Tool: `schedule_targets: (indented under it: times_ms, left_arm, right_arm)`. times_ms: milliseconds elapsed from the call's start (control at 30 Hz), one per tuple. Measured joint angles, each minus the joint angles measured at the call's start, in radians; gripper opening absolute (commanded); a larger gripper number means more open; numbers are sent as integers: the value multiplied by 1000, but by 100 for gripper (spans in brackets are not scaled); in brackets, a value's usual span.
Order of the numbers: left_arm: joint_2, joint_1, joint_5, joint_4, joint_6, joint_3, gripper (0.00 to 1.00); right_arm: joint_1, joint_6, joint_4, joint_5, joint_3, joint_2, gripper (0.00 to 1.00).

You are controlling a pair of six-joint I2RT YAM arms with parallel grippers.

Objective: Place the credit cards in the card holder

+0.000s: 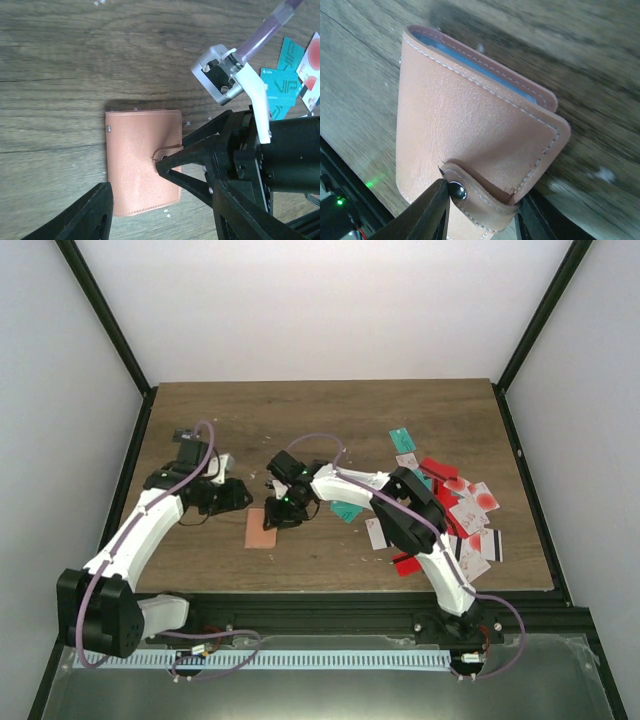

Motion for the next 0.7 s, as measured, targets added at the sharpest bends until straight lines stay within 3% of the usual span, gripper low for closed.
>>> schedule_targets:
  times_ms: [200, 300, 500, 600, 700]
  left_arm:
    - [-72, 62, -18, -43, 12, 0, 72]
    - [-85, 71, -22, -58, 14, 6, 76]
    - [-82, 73, -24, -58, 5, 93, 98]
    - [-72, 73, -31, -49, 1, 164, 100]
    - [-55, 74, -39, -43, -5, 235, 100]
  right_arm:
    - [3, 26, 0, -15, 47, 31, 40]
    - [2, 18, -3, -11, 47, 21, 53]
    - [-11, -46, -3, 29, 26, -154, 82]
    - [-33, -83, 0, 61, 26, -301, 97]
    - [-80, -121, 14, 88, 14, -454, 100]
